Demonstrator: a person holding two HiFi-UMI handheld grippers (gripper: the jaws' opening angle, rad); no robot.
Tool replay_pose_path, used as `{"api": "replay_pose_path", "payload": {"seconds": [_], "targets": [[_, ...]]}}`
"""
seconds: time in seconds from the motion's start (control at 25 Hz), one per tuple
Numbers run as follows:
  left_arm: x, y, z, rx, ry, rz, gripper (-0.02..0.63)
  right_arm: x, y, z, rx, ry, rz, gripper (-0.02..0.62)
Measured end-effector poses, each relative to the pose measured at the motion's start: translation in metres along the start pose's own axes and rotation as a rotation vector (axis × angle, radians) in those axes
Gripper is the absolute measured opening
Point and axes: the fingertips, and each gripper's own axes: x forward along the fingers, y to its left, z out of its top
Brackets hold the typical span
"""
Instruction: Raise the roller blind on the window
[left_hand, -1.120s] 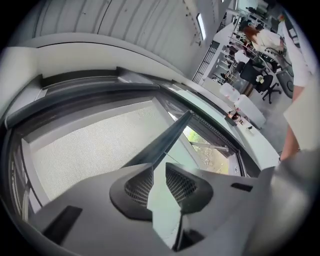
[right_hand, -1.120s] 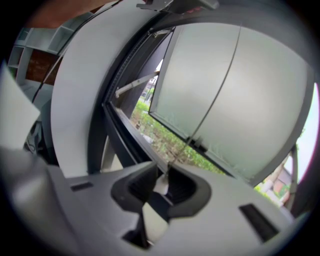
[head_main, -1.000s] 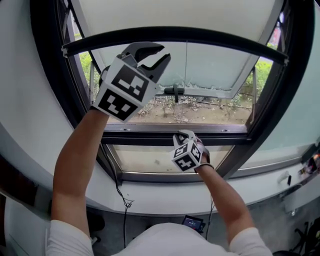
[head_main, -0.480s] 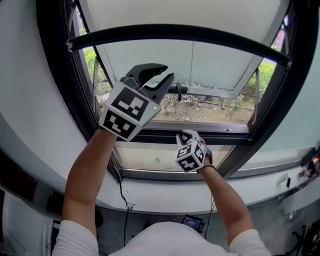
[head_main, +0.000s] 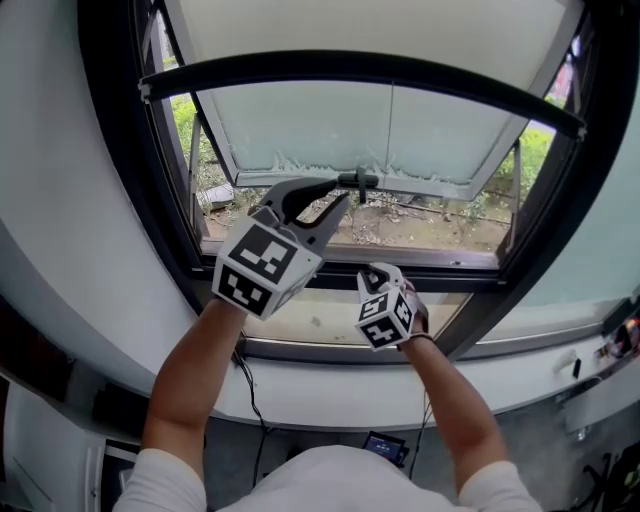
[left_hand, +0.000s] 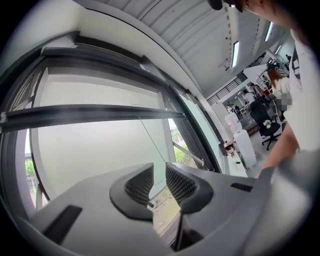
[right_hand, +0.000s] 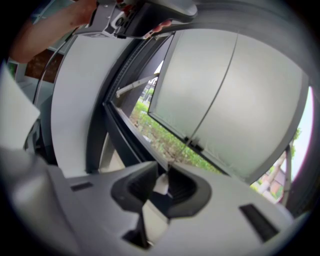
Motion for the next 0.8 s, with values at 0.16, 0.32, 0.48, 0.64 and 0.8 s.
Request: {"api": "replay_pose_path", "payload": {"seconds": [0.16, 0.32, 0.48, 0.64, 0.8], "targets": [[-0.005, -0.009, -0.019, -0.088, 0.005, -0.015, 0.092, -0.001, 0.0, -0.001, -0.002, -0.004, -0.005, 0.078], [-0.014, -0.012, -0.039, -0.215, -0.015, -0.005, 0.092, -0.001, 0.002, 0.0, -0.006, -0.012, -0.007, 0.078], [-0.019, -0.019, -0.06, -0.273, 0.004, 0.012, 0.092, -0.004, 0.002, 0.0, 0.001, -0.018, -0.008, 0.078], [-0.025, -0.032, -0.081, -0.311, 0.024, 0.013, 0.092, -0.006, 0.004, 0.001, 0.021, -0.028, -0.003, 0.078], [-0.035, -0.048, -0.108, -0.358, 0.061, 0.016, 0.092, -0.008, 0.006, 0.002, 0.038, -0.042, 0.002, 0.078]]}}
